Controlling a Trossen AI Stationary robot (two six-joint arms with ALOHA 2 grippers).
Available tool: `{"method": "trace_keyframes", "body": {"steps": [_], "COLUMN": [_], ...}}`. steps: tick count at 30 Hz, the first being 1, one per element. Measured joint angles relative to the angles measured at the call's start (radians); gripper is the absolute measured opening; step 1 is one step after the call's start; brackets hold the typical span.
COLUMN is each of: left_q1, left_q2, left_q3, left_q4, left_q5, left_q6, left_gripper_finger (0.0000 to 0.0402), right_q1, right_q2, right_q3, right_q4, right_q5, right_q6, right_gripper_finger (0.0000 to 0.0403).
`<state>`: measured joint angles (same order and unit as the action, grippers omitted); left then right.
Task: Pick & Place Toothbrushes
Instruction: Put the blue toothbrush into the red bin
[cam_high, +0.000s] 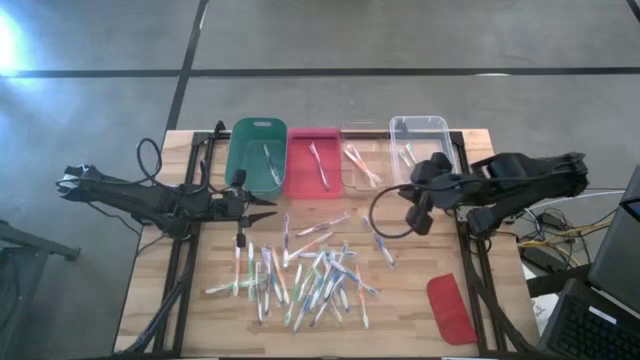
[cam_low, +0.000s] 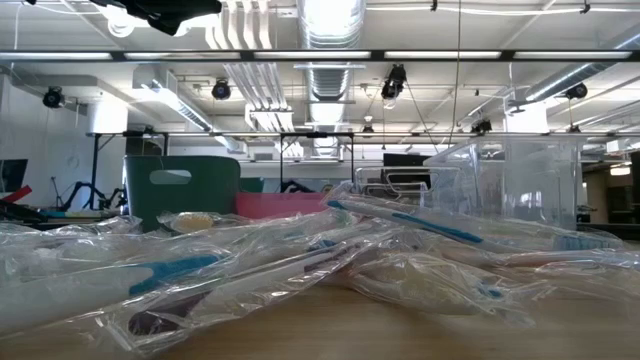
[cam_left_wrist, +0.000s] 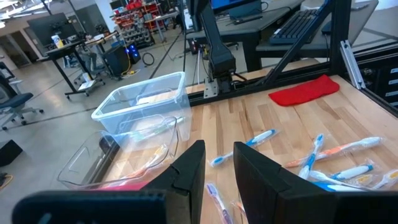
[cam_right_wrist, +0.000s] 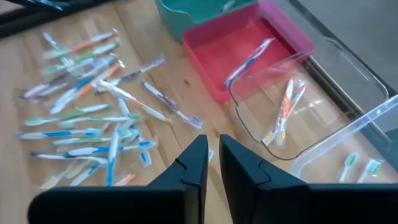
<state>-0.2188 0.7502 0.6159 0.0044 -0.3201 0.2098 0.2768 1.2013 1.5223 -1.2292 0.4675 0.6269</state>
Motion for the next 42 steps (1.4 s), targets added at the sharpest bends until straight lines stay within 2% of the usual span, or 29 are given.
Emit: {"method": "trace_keyframes", "body": {"steps": [11,23,27,32,42], "left_q1": [0.000,0.001,0.001,0.000,0.000], "left_q2": [0.000,0.020,0.080,0.199,0.425], "left_q3": [0.000,0.000,0.000,0.032,0.207], "left_q4": [0.004,0.033,0.031,0.028,-0.062], "left_q5": [0.000,0.019,0.067,0.069,0.069], "left_q6": [0.000,-0.067,-0.021,0.026,0.028], "left_gripper_finger": [0.0090,0.0090,0.0090,0.0090,0.0090], "right_q1": [0.025,0.024,0.024,0.024,0.024], "right_q2": [-0.112,-0.115,-0.093,-0.067,-0.001], "right_q3": [0.000,0.000,0.000,0.000,0.000], "right_q4": [-0.001,0.001,0.005,0.007,0.013], "right_q5": [0.000,-0.001,-0.002,-0.002,-0.003], "right_q6": [0.002,0.002,0.002,0.002,0.002], "right_gripper_finger": [0.0068,0.0105,0.0115,0.0129,0.0156]}}
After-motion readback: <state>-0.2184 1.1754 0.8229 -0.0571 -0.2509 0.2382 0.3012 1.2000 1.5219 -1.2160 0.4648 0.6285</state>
